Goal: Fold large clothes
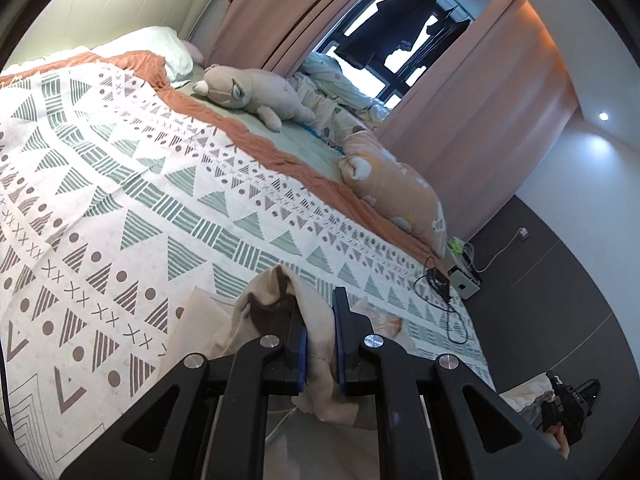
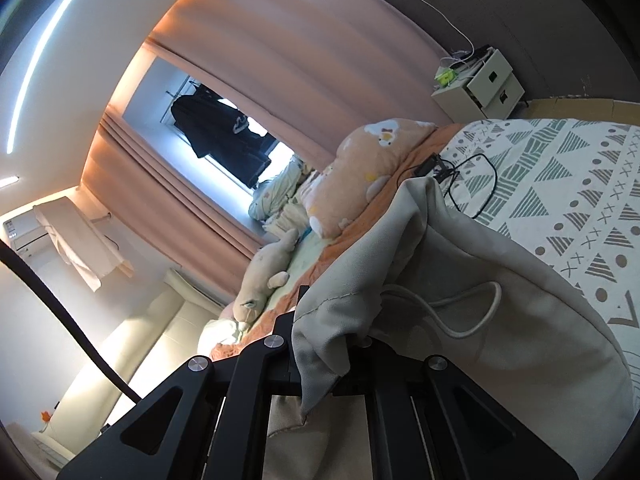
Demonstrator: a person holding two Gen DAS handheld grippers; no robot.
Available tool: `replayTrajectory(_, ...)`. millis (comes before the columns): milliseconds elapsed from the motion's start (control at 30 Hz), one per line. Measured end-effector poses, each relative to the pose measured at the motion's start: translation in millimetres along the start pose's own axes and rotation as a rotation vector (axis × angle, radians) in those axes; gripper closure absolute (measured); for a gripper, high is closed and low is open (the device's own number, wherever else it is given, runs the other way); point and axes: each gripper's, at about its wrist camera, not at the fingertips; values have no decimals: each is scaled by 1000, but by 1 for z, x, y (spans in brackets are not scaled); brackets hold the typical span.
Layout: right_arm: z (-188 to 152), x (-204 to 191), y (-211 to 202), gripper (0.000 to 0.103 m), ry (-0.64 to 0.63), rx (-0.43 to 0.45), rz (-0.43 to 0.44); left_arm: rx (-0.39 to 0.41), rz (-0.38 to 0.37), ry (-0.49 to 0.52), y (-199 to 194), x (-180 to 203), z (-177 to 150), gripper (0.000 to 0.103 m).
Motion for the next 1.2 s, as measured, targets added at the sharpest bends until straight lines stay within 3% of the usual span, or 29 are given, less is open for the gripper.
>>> replayTrajectory(400, -15, 16, 45, 96, 57, -92, -102, -113, 128, -93, 74, -43, -16, 89)
replayTrajectory(433, -15, 16, 47, 87, 56, -98, -114, -121, 124, -108, 78, -47, -17, 88)
replayTrajectory(500, -16, 14, 52, 46, 46, -110, -113, -132, 89, -114, 84, -51, -20, 76)
replayTrajectory(533, -16, 12, 52, 10, 40, -114, -94, -132, 77, -108, 85, -50, -20, 52)
replayTrajectory(567, -17, 10, 54, 0, 37, -118, -85, -125, 61, -105, 85, -50, -21, 16)
replayTrajectory(600, -18, 7, 52, 0, 30, -114, -83, -107, 54, -103, 82, -49, -22, 0)
replayTrajectory(900, -16, -6, 37, 0, 18, -141, -146, -52, 71, -79, 39, -25, -20, 0)
replayTrajectory(1200, -16, -60, -29, 0, -58, -130, -134, 4, 64, -8, -47, 18, -26, 0)
Point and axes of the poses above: each gripper's, at about its wrist camera, not at the fingertips, and y roughly the way its jaws point, x to its right, z to its top, and after that the axes turned 7 degrees about -z, right-handed
